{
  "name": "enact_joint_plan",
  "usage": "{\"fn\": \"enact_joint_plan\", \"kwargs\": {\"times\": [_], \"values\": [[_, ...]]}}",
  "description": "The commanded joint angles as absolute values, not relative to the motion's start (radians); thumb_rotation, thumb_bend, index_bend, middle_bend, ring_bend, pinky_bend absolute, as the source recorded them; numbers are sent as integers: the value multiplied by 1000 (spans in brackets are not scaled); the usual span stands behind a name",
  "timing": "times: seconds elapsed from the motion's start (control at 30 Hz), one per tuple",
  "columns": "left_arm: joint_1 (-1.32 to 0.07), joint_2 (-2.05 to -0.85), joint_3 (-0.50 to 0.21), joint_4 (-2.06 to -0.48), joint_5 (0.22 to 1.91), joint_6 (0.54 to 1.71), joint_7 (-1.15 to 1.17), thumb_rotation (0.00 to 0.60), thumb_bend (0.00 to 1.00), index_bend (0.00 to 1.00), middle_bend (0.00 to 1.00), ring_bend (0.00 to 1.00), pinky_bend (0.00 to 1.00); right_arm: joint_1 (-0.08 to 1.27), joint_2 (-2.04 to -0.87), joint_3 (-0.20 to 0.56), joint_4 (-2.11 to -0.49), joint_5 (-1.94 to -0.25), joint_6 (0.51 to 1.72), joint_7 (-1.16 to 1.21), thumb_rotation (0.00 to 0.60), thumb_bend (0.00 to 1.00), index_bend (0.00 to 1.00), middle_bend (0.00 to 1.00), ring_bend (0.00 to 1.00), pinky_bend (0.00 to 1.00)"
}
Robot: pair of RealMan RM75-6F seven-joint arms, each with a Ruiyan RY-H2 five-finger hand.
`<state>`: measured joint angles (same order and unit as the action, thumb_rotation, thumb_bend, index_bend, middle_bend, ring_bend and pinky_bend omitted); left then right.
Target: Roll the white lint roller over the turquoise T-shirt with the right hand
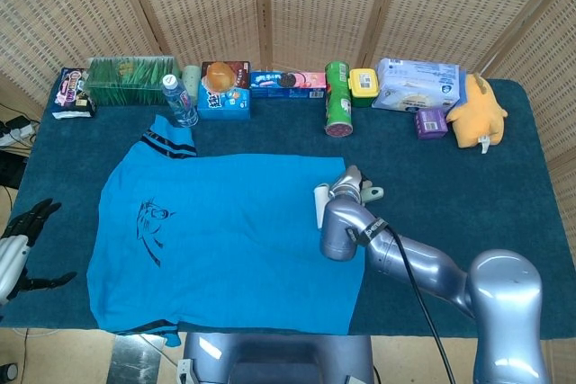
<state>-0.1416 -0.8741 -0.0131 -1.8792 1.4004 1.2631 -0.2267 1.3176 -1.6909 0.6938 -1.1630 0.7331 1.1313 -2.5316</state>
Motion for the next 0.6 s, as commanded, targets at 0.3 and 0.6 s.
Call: {"fn": "enact_joint_plan", "kwargs": {"times": [0.3, 0.6], "values": [[-129, -883, -9, -1885, 1380, 1273, -217, 600, 90, 0, 0, 0, 18, 1435, -1828, 717, -1039, 736, 1114, -2574, 600, 1000, 884, 838, 958, 1000], [-126, -894, -9, -1892, 1372, 1276, -205, 600, 90, 0, 0, 0, 18, 1506, -1914, 755, -977, 728, 1113, -2602, 600, 1000, 884, 838, 959, 1000]]}}
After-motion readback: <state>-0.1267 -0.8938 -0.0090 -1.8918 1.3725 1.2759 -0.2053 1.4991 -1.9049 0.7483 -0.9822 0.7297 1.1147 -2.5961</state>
